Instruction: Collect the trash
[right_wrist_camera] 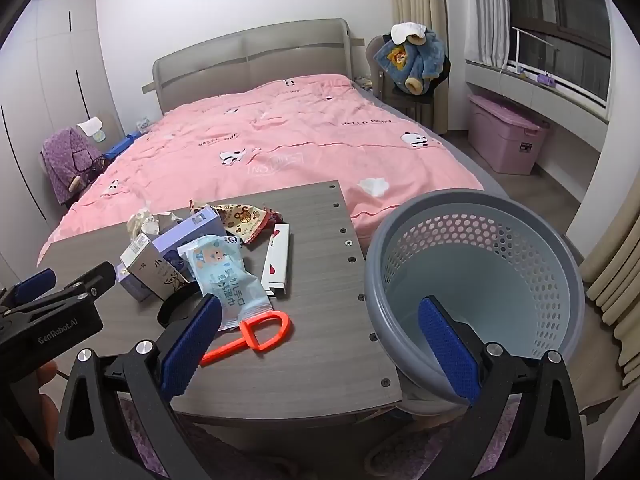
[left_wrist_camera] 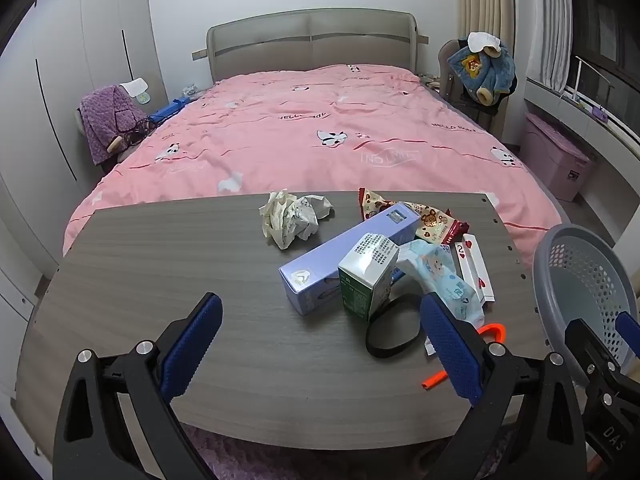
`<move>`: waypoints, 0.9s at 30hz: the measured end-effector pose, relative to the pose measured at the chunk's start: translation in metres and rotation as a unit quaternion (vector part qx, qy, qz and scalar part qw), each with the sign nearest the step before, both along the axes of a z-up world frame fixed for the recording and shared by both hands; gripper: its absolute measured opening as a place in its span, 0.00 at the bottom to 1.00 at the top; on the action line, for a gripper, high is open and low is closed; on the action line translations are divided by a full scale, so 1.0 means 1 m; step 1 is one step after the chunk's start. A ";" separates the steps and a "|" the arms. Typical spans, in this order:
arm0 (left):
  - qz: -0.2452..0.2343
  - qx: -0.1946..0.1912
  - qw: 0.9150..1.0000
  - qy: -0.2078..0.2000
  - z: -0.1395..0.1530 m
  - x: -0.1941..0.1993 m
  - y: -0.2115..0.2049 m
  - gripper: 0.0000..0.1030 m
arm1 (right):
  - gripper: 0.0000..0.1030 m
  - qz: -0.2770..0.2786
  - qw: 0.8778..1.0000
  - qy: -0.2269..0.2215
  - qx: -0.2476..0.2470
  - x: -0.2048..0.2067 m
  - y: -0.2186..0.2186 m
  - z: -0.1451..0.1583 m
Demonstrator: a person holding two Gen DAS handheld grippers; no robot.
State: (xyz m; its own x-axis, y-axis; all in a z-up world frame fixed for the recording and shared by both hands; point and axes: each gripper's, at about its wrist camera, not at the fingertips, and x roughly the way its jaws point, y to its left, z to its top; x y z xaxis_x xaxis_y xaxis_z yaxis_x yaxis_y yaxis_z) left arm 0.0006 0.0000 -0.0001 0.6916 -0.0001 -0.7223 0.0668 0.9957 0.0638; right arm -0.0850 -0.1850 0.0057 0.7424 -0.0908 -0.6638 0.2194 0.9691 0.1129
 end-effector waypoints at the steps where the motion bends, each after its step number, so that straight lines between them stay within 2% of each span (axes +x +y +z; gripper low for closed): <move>1: 0.000 0.000 1.000 -0.001 0.000 0.000 0.000 0.92 | 0.94 0.000 1.000 -0.001 -0.001 0.000 0.000 0.000; 17: -0.003 0.001 1.000 -0.016 0.012 -0.016 0.002 0.92 | 0.94 0.001 1.000 -0.003 -0.005 -0.003 0.001 0.013; 27: -0.005 0.002 1.000 -0.017 0.012 -0.016 0.003 0.92 | 0.94 0.004 1.000 -0.004 -0.009 -0.008 0.005 0.005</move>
